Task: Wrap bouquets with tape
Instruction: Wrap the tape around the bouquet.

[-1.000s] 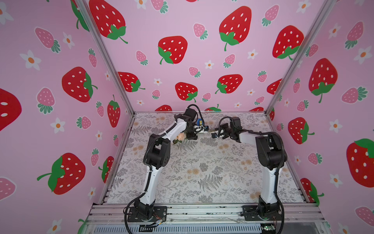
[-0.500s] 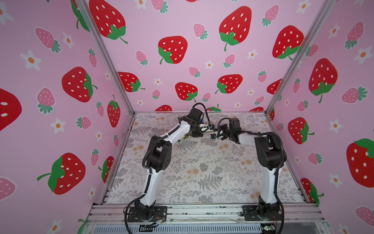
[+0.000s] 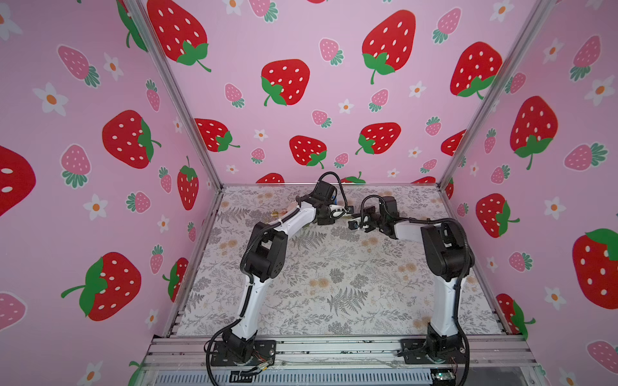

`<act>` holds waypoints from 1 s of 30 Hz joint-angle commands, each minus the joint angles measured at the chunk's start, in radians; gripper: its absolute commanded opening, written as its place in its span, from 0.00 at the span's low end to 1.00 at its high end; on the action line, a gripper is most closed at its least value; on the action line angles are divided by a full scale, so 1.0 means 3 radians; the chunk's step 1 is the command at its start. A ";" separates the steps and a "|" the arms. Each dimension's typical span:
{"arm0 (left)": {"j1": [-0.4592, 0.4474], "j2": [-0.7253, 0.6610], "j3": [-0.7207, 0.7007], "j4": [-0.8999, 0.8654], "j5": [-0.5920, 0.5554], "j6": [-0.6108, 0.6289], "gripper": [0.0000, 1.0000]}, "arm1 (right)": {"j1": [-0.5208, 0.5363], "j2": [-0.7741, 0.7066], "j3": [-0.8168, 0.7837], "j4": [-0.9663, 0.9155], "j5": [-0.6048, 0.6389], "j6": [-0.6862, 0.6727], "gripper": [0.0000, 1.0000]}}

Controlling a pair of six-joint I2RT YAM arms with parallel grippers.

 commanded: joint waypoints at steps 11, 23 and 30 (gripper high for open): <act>-0.0020 0.0115 -0.0089 0.0140 -0.0094 0.0188 0.25 | 0.0031 -0.0190 -0.0093 0.0057 -0.0510 0.0123 0.00; -0.0008 0.0105 -0.0118 0.0148 -0.0117 0.0260 0.36 | -0.0017 -0.0241 -0.0118 0.0011 -0.0602 0.0081 0.00; 0.0020 0.0133 -0.0111 0.0294 -0.0152 0.0136 0.26 | -0.0027 -0.0272 -0.0124 -0.0029 -0.0690 0.0082 0.00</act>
